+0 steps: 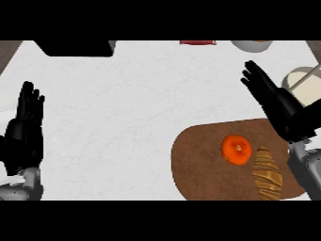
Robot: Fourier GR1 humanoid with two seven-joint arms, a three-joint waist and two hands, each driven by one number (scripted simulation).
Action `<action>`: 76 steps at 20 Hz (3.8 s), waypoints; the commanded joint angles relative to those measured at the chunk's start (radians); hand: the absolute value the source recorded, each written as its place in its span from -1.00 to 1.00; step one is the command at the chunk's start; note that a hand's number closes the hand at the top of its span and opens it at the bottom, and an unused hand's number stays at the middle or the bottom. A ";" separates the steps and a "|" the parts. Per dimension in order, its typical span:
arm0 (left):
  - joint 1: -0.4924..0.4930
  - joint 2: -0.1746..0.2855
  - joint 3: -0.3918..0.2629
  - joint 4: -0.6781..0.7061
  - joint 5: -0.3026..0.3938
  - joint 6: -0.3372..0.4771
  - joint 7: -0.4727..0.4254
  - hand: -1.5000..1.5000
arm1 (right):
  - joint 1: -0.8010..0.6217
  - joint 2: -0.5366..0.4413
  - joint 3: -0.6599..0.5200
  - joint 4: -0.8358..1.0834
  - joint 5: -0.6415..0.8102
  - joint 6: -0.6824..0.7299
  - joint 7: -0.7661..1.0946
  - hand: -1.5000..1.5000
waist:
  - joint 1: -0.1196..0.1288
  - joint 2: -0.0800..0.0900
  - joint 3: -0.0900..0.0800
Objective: Pick the squash from the cutting board and place it in the tiered basket
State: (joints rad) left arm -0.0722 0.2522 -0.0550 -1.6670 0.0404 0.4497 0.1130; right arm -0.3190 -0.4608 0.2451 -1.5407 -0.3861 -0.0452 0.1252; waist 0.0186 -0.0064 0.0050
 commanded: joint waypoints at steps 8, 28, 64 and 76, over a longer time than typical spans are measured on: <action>0.039 0.138 -0.008 0.073 -0.076 -0.097 -0.007 0.00 | 0.296 -0.033 -0.196 0.120 0.182 -0.426 0.050 1.00 | -0.135 0.037 -0.019; -0.102 0.153 -0.034 0.209 -0.073 -0.228 -0.018 0.00 | 0.540 -0.451 -0.027 -0.632 0.422 -0.385 0.896 -1.00 | -0.018 0.012 -0.011; -0.085 0.092 -0.003 0.234 -0.109 -0.256 -0.059 0.00 | 0.019 -0.224 0.317 -0.276 0.555 -0.222 1.362 -1.00 | -0.020 0.004 -0.008; -0.058 0.087 0.009 0.194 -0.113 -0.265 -0.059 0.00 | 0.003 -0.086 0.303 -0.129 0.613 -0.205 1.349 -1.00 | -0.010 0.005 -0.006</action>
State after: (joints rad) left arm -0.1510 0.3734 -0.0272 -1.4487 -0.0555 0.1610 0.0631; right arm -0.2861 -0.6009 0.5588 -1.7103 0.2084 -0.2435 1.2445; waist 0.0042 -0.0021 -0.0025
